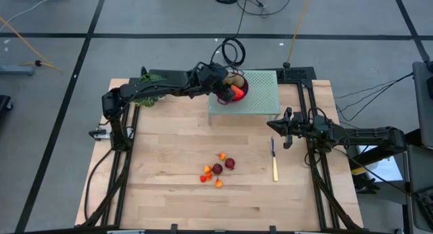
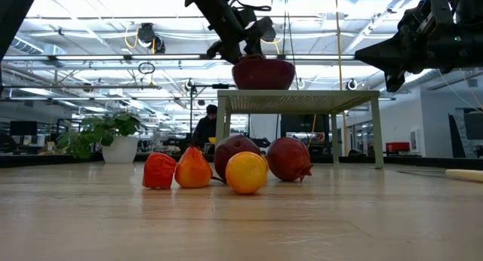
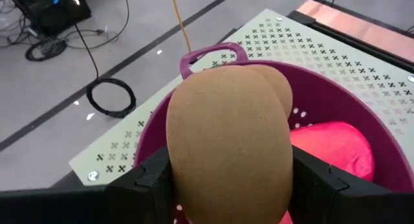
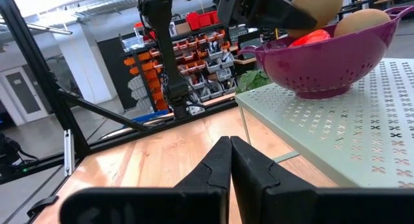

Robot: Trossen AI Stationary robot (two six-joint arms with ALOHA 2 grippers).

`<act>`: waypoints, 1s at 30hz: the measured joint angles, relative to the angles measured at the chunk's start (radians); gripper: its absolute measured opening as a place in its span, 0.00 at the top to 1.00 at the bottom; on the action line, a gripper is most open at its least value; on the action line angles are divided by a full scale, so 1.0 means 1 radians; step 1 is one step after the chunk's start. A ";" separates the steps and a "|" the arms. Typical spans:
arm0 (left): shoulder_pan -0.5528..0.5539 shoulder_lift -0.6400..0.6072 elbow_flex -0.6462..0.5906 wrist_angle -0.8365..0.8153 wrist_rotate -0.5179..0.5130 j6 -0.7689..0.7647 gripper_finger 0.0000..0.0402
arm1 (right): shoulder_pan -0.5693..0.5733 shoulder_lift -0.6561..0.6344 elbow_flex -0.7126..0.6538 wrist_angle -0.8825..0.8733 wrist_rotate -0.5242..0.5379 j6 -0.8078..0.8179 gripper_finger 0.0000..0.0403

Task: Pick & Place Fruit
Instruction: Put the kiwi into the dark red colander on the shelf

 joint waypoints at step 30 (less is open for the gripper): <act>0.008 0.000 0.000 -0.014 -0.044 0.186 0.34 | 0.000 0.000 0.000 0.000 0.000 0.000 0.99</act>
